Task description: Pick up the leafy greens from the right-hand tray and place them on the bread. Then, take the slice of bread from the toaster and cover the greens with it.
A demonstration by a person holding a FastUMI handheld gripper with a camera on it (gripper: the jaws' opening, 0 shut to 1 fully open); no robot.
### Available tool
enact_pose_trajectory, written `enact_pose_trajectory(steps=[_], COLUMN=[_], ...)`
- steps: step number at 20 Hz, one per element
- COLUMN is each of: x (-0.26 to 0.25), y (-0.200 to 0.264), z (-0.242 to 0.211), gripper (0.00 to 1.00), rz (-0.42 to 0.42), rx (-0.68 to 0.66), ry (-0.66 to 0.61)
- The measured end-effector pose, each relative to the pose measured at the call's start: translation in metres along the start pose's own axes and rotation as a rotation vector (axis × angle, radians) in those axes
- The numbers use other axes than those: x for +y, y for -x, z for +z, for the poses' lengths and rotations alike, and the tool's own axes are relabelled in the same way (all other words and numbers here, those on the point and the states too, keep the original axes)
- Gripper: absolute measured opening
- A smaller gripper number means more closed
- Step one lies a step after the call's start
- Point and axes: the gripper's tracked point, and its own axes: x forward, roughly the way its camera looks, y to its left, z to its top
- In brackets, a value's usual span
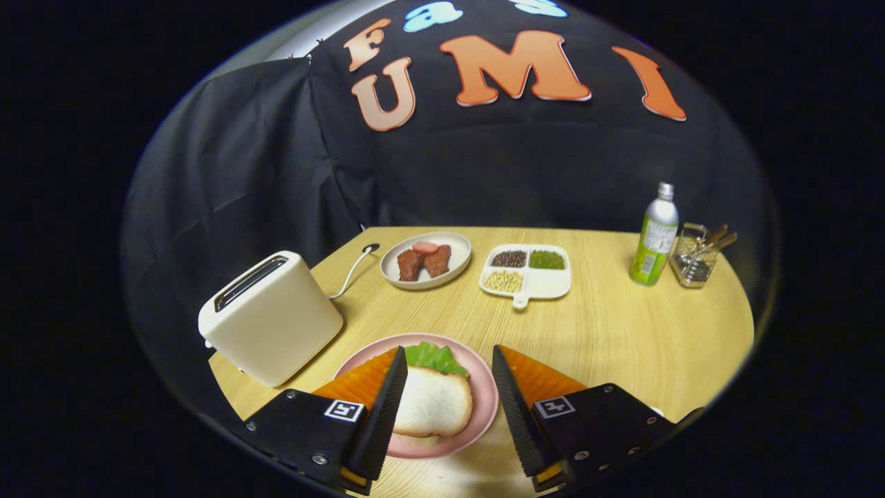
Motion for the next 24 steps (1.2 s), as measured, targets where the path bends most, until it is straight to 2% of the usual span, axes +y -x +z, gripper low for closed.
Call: enact_pose_trajectory(steps=[5, 7, 12, 17, 19, 24], x=[-0.016, -0.018, -0.04, -0.045, -0.047, -0.035], y=[0.041, 0.061, 0.109, 0.141, 0.148, 0.161], z=[0.05, 0.071, 0.109, 0.117, 0.121, 0.13], gripper=[0.84, 0.88, 0.9, 0.97, 0.97, 0.97], rz=[-0.092, -0.103, -0.216, -0.279, -0.305, -0.287], rx=[-0.202, -0.301, -0.509, -0.607, -0.639, -0.704], ry=[0.028, 0.061, 0.115, 0.132, 0.146, 0.157])
